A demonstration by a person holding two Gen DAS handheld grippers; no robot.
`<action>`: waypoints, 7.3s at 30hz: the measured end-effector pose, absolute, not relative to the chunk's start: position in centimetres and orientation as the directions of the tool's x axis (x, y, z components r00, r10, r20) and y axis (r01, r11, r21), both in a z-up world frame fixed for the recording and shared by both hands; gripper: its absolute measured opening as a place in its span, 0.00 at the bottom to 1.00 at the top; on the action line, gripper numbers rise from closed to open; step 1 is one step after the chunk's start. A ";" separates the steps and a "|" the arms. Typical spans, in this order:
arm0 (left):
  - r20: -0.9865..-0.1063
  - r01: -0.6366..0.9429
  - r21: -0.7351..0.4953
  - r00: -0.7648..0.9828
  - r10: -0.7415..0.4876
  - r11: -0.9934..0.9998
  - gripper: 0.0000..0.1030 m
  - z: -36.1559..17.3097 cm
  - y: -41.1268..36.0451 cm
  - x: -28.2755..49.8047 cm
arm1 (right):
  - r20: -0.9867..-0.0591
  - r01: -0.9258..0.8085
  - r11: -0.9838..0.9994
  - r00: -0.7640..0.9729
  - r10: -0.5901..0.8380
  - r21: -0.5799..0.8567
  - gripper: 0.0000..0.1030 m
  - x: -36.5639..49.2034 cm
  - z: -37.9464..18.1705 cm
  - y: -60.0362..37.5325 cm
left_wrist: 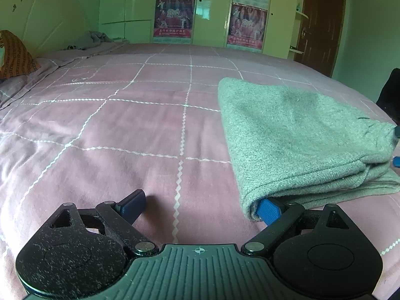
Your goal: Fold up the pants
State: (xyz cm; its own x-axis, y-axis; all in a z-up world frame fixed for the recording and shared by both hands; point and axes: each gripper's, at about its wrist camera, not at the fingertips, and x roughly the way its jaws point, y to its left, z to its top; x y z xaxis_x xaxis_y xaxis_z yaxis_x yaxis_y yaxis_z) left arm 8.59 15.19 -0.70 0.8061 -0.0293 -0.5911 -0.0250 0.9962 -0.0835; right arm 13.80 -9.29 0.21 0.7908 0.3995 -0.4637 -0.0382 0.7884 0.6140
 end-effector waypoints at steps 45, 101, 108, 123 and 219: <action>-0.565 -0.079 -0.105 0.825 0.006 0.991 0.91 -1.7 15.1 8.3 | -0.534 -0.045 0.784 0.709 0.461 0.619 0.37 16.7 -3.0 -9.0; -0.575 -0.095 -0.048 0.817 0.050 0.994 0.93 -1.3 15.3 8.8 | -0.470 -0.065 0.737 0.731 0.494 0.673 0.53 15.7 -2.4 -9.9; -0.554 -0.122 -0.084 0.831 0.056 0.989 0.93 -1.3 15.7 8.4 | -0.367 -0.182 0.750 0.784 0.501 0.636 0.34 15.1 -0.1 -8.8; -0.534 -0.067 -0.218 0.843 -0.062 0.974 0.37 2.5 16.5 6.4 | -0.470 -0.144 0.860 0.787 0.399 0.489 0.19 13.9 1.1 -11.1; -0.435 -0.106 -0.024 0.896 0.085 0.994 0.78 -2.8 10.4 11.9 | -0.397 -0.317 0.936 0.887 0.236 -0.153 0.38 12.6 -3.4 -1.2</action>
